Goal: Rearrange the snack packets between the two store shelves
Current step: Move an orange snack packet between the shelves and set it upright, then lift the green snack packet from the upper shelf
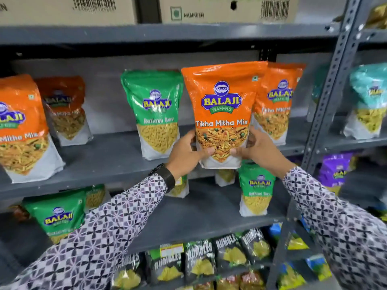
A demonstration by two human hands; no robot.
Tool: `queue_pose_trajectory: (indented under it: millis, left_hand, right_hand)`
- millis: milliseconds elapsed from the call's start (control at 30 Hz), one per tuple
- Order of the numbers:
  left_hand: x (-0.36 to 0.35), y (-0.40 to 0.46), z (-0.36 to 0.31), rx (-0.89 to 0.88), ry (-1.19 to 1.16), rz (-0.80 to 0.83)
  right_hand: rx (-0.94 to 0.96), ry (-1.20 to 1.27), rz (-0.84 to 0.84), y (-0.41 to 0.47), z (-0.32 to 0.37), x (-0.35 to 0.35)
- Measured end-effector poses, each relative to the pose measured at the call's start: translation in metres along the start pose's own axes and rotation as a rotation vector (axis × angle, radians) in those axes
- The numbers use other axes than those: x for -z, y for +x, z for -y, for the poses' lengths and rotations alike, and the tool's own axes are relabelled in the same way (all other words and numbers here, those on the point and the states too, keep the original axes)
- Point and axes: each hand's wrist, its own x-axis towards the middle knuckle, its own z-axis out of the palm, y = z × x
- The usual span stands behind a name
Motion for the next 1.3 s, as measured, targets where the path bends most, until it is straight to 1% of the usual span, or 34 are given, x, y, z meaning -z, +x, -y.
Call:
queue_pose_trajectory:
  millis: [100, 200, 333, 500, 667, 767, 800, 867, 933, 1000, 1067, 1167, 1233, 1267, 1300]
  left_hand:
    - [-0.002, 0.037, -0.002, 0.036, -0.024, -0.036]
    - [-0.009, 0.068, 0.005, 0.097, 0.013, -0.061]
    - [-0.019, 0.092, 0.021, 0.141, -0.011, -0.052]
    - [-0.024, 0.096, 0.033, 0.14, -0.02, -0.05]
    - [-0.026, 0.096, 0.037, 0.125, -0.038, -0.031]
    - [-0.024, 0.088, 0.04, 0.117, -0.02, -0.066]
    - [-0.022, 0.083, 0.042, 0.113, -0.032, -0.066]
    - [-0.015, 0.07, 0.046, 0.129, -0.052, -0.075]
    - [-0.001, 0.055, 0.049, 0.111, -0.035, -0.142]
    - [0.018, 0.039, 0.048, 0.03, 0.006, -0.246]
    - [0.04, 0.025, 0.045, -0.037, 0.046, -0.369]
    - [0.074, 0.012, 0.052, -0.089, 0.085, -0.579]
    - [0.096, 0.011, 0.061, -0.065, 0.091, -0.706]
    - [0.107, 0.012, 0.067, -0.025, 0.091, -0.726]
    - [0.116, 0.015, 0.075, 0.033, 0.076, -0.695]
  right_hand:
    - [0.005, 0.017, -0.057, 0.036, 0.0, -0.005]
    - [0.02, -0.037, -0.096, 0.064, -0.009, -0.011]
    - [-0.038, -0.044, -0.113, 0.089, -0.029, -0.019]
    - [-0.091, -0.092, -0.115, 0.101, -0.051, -0.027]
    - [-0.083, -0.107, -0.121, 0.098, -0.054, -0.027]
    - [-0.09, -0.076, -0.155, 0.095, -0.059, -0.029]
    - [-0.08, -0.066, -0.193, 0.092, -0.061, -0.031]
    - [-0.017, -0.1, -0.326, 0.083, -0.054, -0.038]
    - [0.069, -0.156, -0.466, 0.071, -0.04, -0.048]
    - [0.158, -0.182, -0.511, 0.064, -0.025, -0.063]
    - [0.183, -0.172, -0.467, 0.064, -0.013, -0.08]
    - [0.141, -0.111, -0.246, 0.071, 0.003, -0.111]
    - [0.08, -0.088, -0.079, 0.077, 0.012, -0.133]
    - [0.045, -0.067, -0.008, 0.08, 0.017, -0.144]
    - [0.007, -0.019, 0.044, 0.084, 0.02, -0.153]
